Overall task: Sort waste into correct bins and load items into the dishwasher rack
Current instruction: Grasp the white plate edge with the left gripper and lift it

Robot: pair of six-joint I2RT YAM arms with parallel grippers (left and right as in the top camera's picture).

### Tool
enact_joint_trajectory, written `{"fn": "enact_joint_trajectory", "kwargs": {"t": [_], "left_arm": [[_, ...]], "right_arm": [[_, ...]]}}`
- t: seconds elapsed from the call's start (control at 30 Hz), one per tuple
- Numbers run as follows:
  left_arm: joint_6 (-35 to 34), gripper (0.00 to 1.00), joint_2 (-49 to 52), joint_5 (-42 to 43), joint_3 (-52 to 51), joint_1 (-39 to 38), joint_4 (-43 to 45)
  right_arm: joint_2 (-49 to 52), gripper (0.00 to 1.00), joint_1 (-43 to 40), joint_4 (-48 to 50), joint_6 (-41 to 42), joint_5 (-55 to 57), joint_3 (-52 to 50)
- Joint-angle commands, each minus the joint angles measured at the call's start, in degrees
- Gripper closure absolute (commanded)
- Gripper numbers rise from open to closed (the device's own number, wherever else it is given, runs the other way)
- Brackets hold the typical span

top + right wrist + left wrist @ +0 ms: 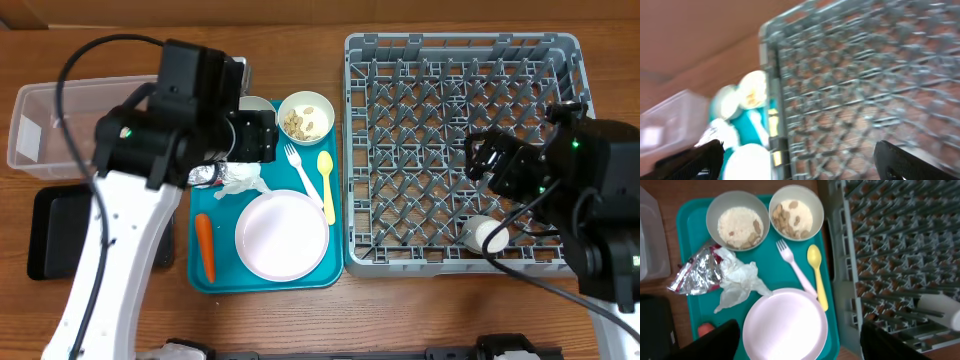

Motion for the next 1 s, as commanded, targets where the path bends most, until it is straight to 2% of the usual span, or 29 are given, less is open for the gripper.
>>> {"fn": "enact_joint_trajectory", "kwargs": {"t": [0.0,0.1,0.17,0.27,0.4,0.7,0.87,0.97], "left_arm": [[0.48,0.42,5.66,1.09,-1.42,-0.07,-1.38],[0.44,0.51,8.72,0.63,-1.42,-0.04,-5.01],[-1.05,0.53,10.32,-0.09,-1.66,0.31,-8.13],[-5.38,0.52,10.73,-2.43,-4.63,1.20,-11.02],[-7.08,0.48,10.51,-2.34,-12.09,2.62,-10.54],[-9.03,0.46,10.58,-0.66,-32.22,6.93,3.63],[-9.01,0.43,10.58,-0.63,-38.27,8.50,11.65],[-9.01,0.47,10.58,-0.17,-41.24,8.50,17.09]], "right_arm": [[0.90,0.00,0.22,-0.87,-1.22,-8.76,0.85],[1.81,0.00,0.22,-3.28,-1.64,-8.74,0.85],[2.03,0.00,0.22,-4.50,-1.90,-8.74,0.85],[2.03,0.00,0.22,-5.05,-2.29,-8.74,0.85],[2.03,0.00,0.22,-5.66,-2.27,-8.74,0.85],[2.08,0.00,0.22,-6.73,-2.71,-8.63,0.85],[2.12,0.00,0.22,-6.88,-2.71,-8.55,0.85],[2.12,0.00,0.22,-6.91,-2.71,-8.55,0.85]]}}
